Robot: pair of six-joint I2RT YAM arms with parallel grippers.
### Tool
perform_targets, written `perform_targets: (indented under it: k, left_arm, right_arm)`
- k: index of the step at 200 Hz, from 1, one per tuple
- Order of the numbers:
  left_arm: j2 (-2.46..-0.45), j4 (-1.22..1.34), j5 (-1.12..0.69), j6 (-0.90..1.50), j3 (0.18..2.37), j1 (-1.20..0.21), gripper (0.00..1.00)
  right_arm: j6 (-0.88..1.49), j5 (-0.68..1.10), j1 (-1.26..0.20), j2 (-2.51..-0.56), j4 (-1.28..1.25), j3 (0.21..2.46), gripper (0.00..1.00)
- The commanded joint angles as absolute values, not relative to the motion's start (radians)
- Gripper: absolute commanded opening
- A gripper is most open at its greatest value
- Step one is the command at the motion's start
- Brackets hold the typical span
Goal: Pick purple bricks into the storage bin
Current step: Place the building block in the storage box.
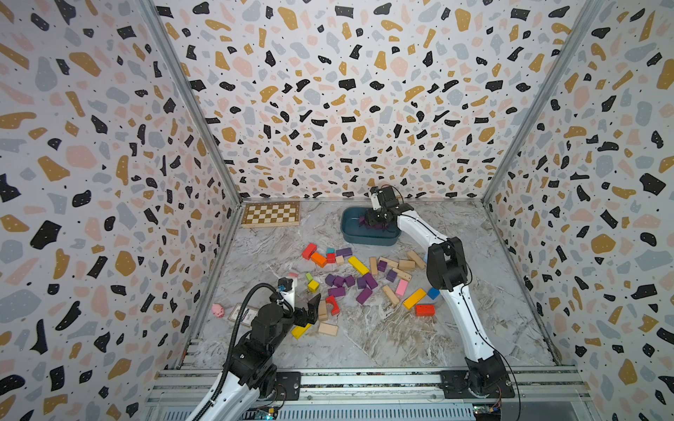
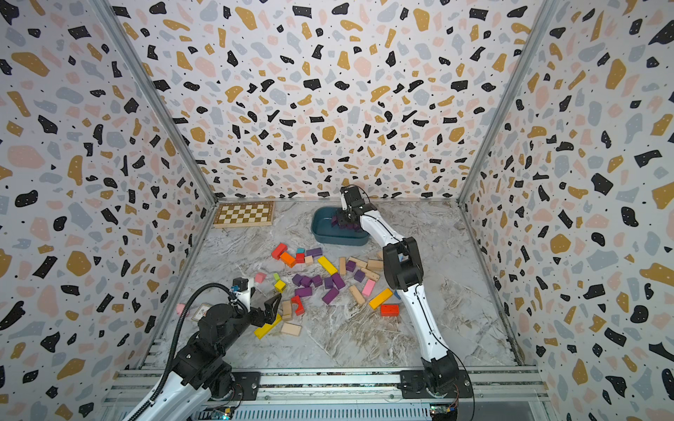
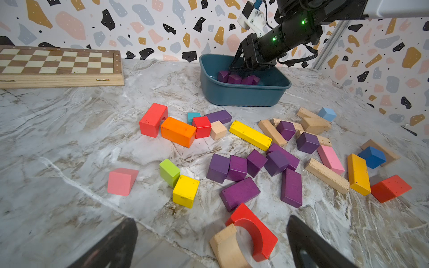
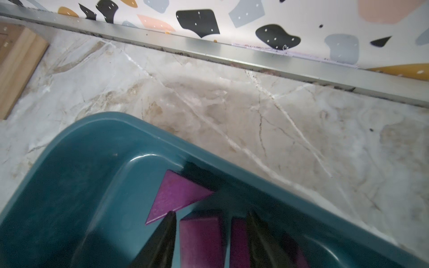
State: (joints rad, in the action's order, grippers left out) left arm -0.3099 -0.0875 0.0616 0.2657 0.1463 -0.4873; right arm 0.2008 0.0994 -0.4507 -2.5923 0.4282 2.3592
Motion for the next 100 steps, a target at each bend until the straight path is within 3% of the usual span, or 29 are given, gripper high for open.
perform_targets:
  k: [1,41,100]
  left_arm:
    - [-0.311,-0.048,0.063,0.259,0.153,-0.489,0.99]
    - [-0.311,-0.048,0.061,0.258,0.153,-0.489,0.99]
    - [-0.314,-0.044,0.055,0.257,0.152,-0.489,0.99]
  right_arm:
    - [0.174,0.091,-0.448,-2.452,0.434,2.407,0.55]
    - [0.118,0.092,-0.451,-2.341,0.476,2.341,0.64]
    - [0.046,0.063,-0.49,-1.954,0.393,1.845,0.83]
